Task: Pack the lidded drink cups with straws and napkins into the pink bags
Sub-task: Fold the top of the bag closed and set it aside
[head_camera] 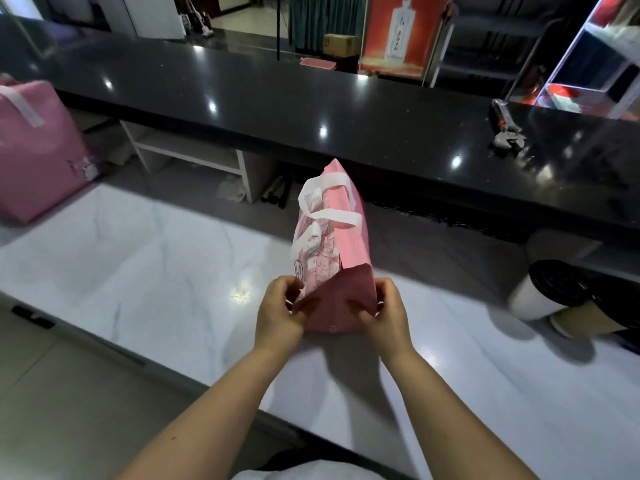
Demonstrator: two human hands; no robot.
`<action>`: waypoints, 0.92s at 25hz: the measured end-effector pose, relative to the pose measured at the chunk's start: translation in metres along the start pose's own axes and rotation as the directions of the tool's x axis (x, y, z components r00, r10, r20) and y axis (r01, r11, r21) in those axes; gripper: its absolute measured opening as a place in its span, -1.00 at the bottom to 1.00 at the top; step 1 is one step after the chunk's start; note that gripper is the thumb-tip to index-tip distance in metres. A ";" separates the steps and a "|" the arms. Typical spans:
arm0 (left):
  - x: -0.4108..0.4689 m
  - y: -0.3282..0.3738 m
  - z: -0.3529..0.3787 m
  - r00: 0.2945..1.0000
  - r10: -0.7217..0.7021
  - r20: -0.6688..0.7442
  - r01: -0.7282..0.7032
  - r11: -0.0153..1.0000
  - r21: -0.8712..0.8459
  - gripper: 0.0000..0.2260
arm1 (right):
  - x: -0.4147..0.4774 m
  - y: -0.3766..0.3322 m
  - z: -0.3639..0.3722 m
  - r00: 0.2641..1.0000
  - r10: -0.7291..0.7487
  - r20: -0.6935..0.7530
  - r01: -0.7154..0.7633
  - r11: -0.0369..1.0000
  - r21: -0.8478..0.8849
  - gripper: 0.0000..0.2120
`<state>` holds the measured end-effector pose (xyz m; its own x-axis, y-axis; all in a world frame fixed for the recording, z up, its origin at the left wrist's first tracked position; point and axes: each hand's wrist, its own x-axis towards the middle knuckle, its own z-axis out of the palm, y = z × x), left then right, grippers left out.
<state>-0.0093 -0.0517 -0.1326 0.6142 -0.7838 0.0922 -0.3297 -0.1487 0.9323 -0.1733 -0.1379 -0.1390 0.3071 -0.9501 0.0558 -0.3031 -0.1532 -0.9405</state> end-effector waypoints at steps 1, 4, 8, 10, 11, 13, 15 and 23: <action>-0.005 -0.004 0.000 1.000 -0.017 0.002 0.017 1.000 -0.002 -0.72 | -0.003 0.005 -0.003 1.000 -0.002 0.010 0.002 1.000 -0.008 -0.71; -0.009 -0.012 -0.002 0.997 -0.073 -0.031 0.074 0.997 0.025 -0.75 | -0.007 0.011 -0.006 1.000 -0.005 -0.009 0.005 1.000 -0.029 -0.80; -0.010 -0.006 0.008 0.994 -0.107 -0.025 0.108 0.994 0.037 -0.74 | 0.003 0.014 -0.014 0.996 -0.021 -0.085 0.017 0.998 -0.053 -0.82; -0.020 0.002 0.022 0.995 -0.079 0.056 0.080 0.997 -0.007 -0.79 | 0.005 0.018 -0.027 0.980 -0.003 -0.198 -0.001 1.000 -0.020 -0.80; -0.025 0.006 0.031 0.993 -0.051 0.105 0.055 0.998 -0.029 -0.82 | 0.006 0.019 -0.036 0.963 0.021 -0.268 -0.020 1.000 0.008 -0.75; -0.033 0.013 0.050 0.973 -0.002 0.231 0.016 0.998 -0.061 -0.87 | 0.011 0.020 -0.052 0.928 0.079 -0.363 -0.057 0.996 0.071 -0.73; -0.038 0.017 0.062 0.931 0.054 0.361 -0.035 0.998 -0.059 -0.80 | 0.015 0.017 -0.066 0.914 0.077 -0.399 -0.044 0.995 0.092 -0.75; 0.018 0.094 0.032 0.678 0.733 0.053 -0.734 0.678 0.022 -0.88 | 0.004 -0.060 -0.102 0.947 -0.060 -0.315 0.175 0.920 0.350 -0.98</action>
<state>-0.0520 -0.0987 -0.0541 0.1367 -0.6728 0.7271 -0.6908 0.4613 0.5568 -0.2459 -0.1606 -0.0485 0.0251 -0.9764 0.2147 0.0903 -0.2116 -0.9732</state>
